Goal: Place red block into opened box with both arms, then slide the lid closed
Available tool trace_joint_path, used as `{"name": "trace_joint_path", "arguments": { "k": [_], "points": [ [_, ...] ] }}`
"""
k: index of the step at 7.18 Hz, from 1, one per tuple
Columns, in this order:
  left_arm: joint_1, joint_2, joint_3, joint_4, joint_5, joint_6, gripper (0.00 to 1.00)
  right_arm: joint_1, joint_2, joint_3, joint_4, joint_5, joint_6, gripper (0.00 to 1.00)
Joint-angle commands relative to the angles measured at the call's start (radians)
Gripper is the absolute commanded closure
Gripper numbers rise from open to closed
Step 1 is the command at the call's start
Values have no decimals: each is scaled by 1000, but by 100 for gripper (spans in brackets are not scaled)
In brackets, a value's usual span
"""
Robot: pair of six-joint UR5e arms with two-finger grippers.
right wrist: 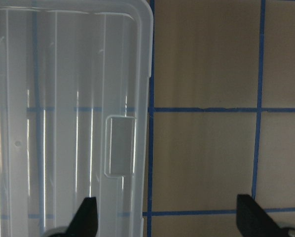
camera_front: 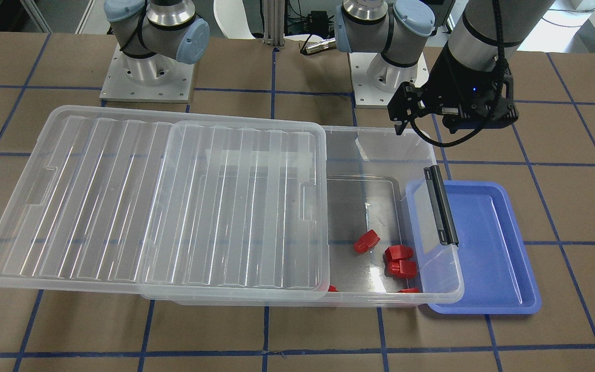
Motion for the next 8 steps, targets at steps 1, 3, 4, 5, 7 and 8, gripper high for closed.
{"name": "trace_joint_path", "arguments": {
  "k": [1,3,4,5,7,8],
  "points": [
    [-1,80,-81,-3,3,10,0,-65,8,146,-130,45,-72,0],
    [-2,115,-126,-2,3,21,0,-67,32,303,-357,34,-133,0],
    [-2,121,-141,0,3,21,0,-77,38,328,-370,31,-139,0],
    [-2,126,-148,0,3,21,0,-117,47,330,-370,37,-152,0],
    [-2,128,-160,10,-6,22,0,-128,58,331,-367,47,-156,0],
    [-2,129,-160,14,-11,22,0,-128,60,331,-362,48,-149,0]
  ]
}}
